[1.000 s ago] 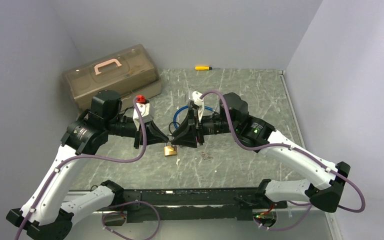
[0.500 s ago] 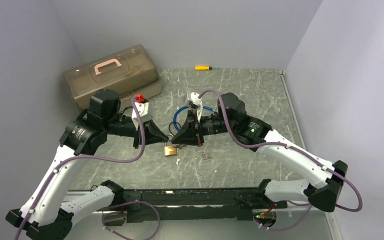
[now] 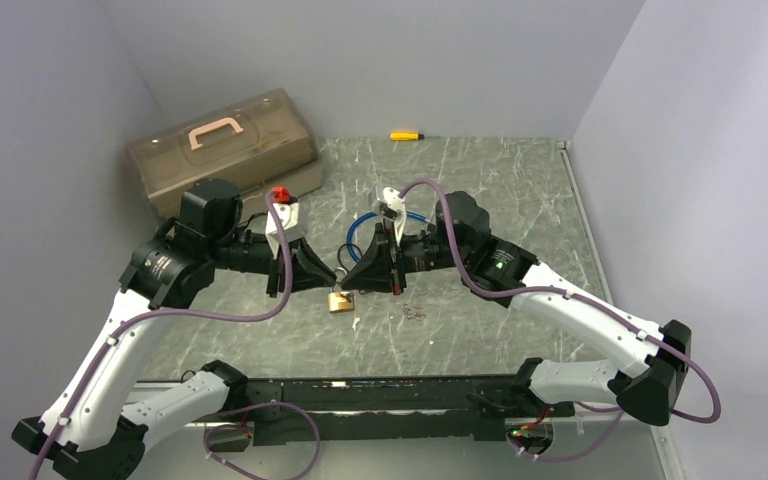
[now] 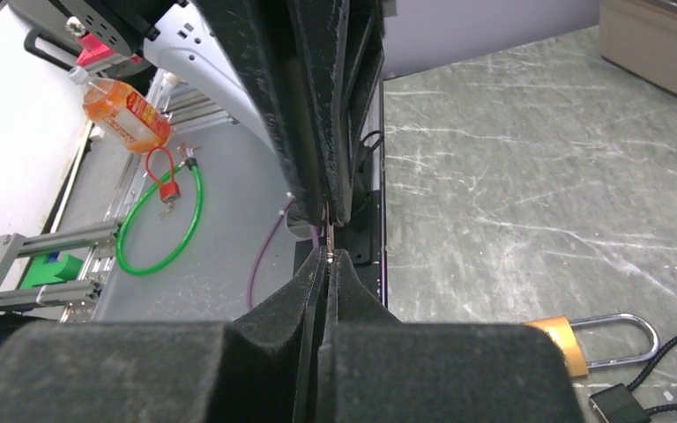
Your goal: Unlock with the key
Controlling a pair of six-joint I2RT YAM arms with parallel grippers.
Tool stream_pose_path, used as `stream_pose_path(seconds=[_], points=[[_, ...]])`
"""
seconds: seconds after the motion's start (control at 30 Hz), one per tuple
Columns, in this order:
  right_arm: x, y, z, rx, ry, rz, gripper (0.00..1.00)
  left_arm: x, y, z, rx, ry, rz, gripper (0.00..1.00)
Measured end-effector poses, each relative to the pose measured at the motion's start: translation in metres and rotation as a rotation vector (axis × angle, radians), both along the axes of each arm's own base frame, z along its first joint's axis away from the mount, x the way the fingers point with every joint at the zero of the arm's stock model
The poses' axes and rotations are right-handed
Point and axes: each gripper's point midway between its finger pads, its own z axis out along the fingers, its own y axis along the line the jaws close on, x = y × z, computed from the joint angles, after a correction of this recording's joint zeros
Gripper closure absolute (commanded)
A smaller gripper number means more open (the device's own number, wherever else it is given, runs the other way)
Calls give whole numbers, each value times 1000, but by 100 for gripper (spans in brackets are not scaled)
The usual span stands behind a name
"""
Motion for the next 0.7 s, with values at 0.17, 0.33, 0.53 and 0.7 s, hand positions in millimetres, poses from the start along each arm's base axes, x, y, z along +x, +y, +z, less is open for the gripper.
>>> stream_pose_path(seconds=[0.17,0.33,0.53,0.7], points=[[9,-6,-9,3,62,-26,100,7,-3,5,-13,-4,22,10],[40,-28,-21,1,151,-132,100,28,-3,4,23,-15,102,1],[59,-59,-34,-16,191,-289,100,73,-8,-15,135,-21,187,0],[81,-89,-48,-48,238,-501,100,127,-18,-57,272,-38,223,1]])
